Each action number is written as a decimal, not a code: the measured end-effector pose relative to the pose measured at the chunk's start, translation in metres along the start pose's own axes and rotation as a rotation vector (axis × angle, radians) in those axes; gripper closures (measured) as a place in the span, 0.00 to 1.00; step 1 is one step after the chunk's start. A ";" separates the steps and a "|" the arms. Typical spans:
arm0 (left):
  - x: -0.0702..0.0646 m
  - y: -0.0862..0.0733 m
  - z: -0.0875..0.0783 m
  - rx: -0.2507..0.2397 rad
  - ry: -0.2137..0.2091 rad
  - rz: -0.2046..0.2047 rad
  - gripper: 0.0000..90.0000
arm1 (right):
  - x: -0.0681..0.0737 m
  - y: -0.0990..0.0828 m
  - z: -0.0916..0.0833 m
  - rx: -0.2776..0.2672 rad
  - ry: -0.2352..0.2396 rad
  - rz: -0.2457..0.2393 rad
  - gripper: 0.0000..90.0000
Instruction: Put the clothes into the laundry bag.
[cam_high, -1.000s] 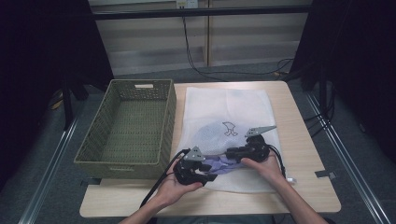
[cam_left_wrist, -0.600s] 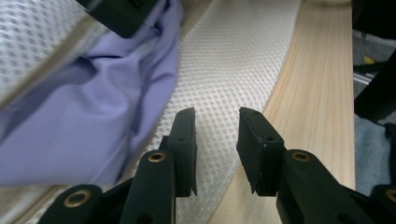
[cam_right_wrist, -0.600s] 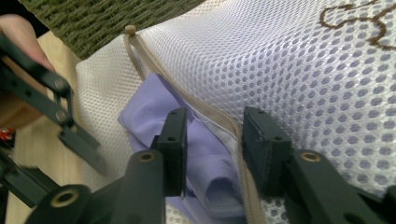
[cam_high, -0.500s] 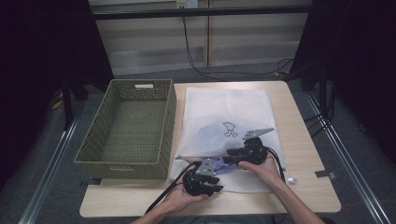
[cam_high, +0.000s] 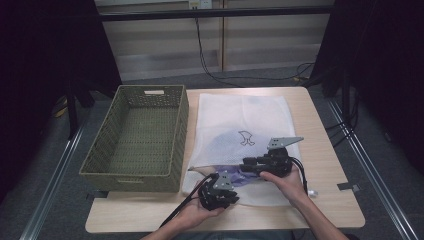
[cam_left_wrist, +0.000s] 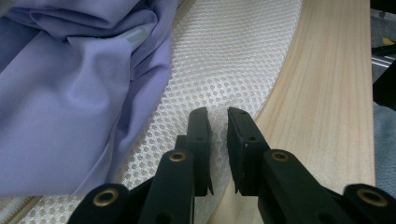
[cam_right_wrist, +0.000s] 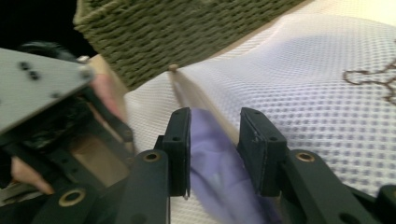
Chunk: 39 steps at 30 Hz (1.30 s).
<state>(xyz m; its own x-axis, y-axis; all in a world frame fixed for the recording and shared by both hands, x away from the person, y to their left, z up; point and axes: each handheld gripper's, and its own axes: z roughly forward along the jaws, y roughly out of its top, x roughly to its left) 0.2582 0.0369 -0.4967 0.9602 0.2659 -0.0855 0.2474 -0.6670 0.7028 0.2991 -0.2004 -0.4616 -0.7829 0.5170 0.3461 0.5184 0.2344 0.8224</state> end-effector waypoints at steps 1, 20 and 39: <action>0.000 0.000 0.000 0.006 0.001 0.006 0.89 | 0.002 0.000 0.000 -0.001 0.007 -0.003 0.75; 0.002 -0.001 -0.001 0.006 -0.017 0.003 0.88 | 0.007 -0.024 0.033 0.171 -0.037 -0.015 0.63; 0.002 -0.001 -0.001 -0.001 -0.021 0.008 0.85 | 0.006 -0.031 0.044 0.197 -0.028 -0.060 0.54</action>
<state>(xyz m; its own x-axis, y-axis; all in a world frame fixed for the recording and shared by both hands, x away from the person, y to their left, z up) 0.2594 0.0389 -0.4973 0.9648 0.2455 -0.0948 0.2392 -0.6681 0.7045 0.2938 -0.1683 -0.5053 -0.8060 0.5195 0.2838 0.5302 0.4203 0.7364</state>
